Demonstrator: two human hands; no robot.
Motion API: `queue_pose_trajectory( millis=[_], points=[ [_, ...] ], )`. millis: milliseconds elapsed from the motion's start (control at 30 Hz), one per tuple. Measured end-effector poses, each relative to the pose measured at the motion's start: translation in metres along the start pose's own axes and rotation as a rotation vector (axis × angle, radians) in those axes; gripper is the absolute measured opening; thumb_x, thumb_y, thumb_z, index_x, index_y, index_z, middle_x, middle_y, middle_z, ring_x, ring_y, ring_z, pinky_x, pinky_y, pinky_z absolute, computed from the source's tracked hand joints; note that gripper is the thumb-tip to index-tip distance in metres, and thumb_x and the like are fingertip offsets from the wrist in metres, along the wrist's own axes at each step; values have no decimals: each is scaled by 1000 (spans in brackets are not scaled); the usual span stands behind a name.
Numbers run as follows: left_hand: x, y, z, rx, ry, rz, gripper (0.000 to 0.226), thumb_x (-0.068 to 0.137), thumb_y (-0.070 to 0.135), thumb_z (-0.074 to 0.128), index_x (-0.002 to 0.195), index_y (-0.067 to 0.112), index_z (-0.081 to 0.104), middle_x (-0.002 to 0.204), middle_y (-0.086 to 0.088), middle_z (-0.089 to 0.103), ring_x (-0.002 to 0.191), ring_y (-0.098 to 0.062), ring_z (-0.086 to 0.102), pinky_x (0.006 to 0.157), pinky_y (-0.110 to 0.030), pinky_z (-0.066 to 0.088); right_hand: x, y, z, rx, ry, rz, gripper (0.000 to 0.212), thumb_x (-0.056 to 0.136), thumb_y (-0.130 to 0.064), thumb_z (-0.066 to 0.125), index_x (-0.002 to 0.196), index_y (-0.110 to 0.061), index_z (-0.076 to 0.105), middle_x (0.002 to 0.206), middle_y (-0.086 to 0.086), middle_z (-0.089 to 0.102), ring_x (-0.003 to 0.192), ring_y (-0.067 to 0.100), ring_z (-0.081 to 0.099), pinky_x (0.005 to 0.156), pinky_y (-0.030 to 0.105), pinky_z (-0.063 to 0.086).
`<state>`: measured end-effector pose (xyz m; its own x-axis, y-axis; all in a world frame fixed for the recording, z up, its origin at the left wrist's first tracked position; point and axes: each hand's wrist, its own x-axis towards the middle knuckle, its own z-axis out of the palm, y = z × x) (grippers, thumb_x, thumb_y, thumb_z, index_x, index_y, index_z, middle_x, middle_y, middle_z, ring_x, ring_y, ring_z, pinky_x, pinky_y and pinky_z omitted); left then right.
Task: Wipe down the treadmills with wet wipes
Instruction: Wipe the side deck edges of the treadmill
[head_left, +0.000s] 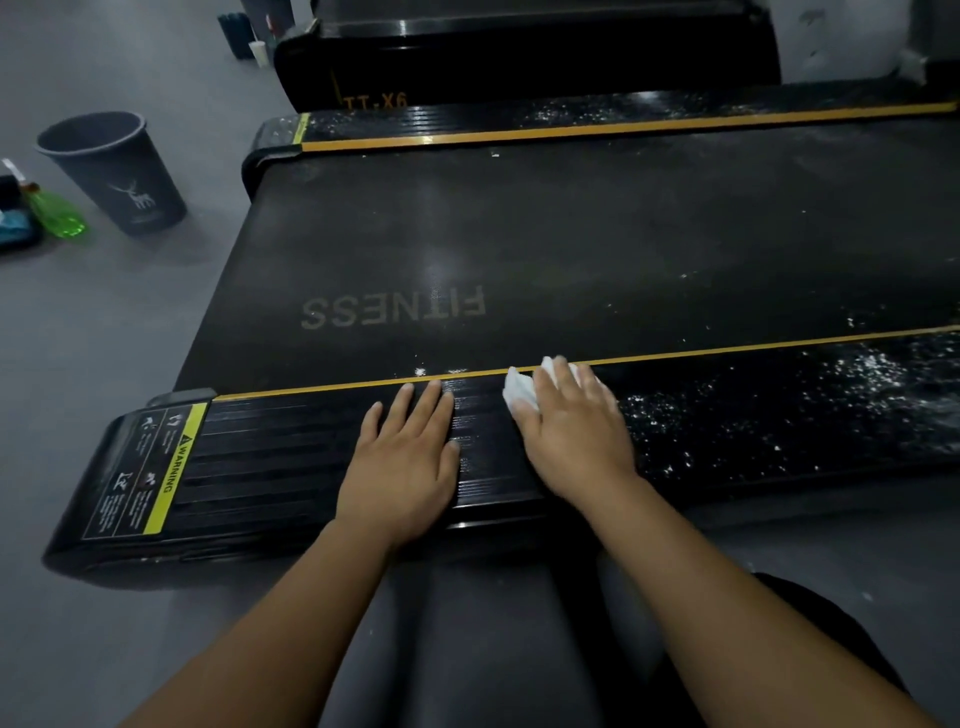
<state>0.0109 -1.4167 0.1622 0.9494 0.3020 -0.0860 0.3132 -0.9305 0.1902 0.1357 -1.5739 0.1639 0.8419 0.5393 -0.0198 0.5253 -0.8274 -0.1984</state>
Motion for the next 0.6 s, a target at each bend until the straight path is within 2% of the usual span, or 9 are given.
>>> queue_pose_trajectory(
  millis=[67,200,233,300,333,400,467,533,600],
  points=[
    [-1,1,0,2,1,0,87,83,55,-13,163,27,8,169,10,-3,155,-12,-10,126,-41,-3,-4,-21,7,40,24,-60,65,100,-53,19,151,-16,38,161,7,29,149,32,23,123,45,16],
    [0,1,1,10,0,1,86,84,55,-14,162,27,6,169,10,-5,155,-11,-11,126,-40,-5,-50,-17,6,51,122,-315,45,96,-37,45,137,-19,50,142,6,56,133,28,49,114,42,40],
    [0,1,1,11,5,0,85,84,55,-14,162,27,6,169,10,-5,155,-11,-11,126,-40,-5,-50,-6,2,68,162,-320,44,92,-30,49,134,-18,53,136,4,62,128,27,55,110,40,44],
    [0,1,0,12,3,6,84,85,54,-13,162,27,6,169,9,-4,155,-11,-11,127,-41,-4,-36,12,-4,194,167,-201,45,91,-14,48,136,-16,54,128,-2,66,122,21,58,97,36,50],
    [0,2,0,11,3,9,84,85,54,-12,162,27,7,169,9,-4,155,-11,-11,127,-41,-4,-25,18,-6,266,145,-126,48,91,-6,49,139,-16,52,124,-6,66,117,17,57,86,33,47],
    [0,1,0,4,7,9,84,86,54,-11,162,26,8,169,9,-3,155,-11,-10,127,-42,-3,1,18,-4,298,135,-64,51,86,6,50,133,-12,55,115,-8,68,112,16,52,81,31,40],
    [2,3,0,12,-2,10,84,86,54,-11,162,26,8,169,8,-3,155,-12,-9,127,-42,-2,11,2,-2,210,123,-88,41,81,4,48,119,-8,57,116,1,64,114,25,51,90,39,44],
    [4,3,1,14,0,13,84,86,54,-11,162,25,8,170,8,-3,155,-12,-10,127,-41,-3,-3,-15,8,144,110,-141,39,85,-8,47,124,-6,53,124,4,57,120,29,50,105,41,40],
    [6,4,1,11,0,24,83,87,54,-10,163,24,9,170,7,-3,155,-12,-9,127,-41,-3,-30,-17,11,120,110,-203,47,93,-25,42,136,-7,48,138,5,52,132,26,44,115,41,35]
  ],
)
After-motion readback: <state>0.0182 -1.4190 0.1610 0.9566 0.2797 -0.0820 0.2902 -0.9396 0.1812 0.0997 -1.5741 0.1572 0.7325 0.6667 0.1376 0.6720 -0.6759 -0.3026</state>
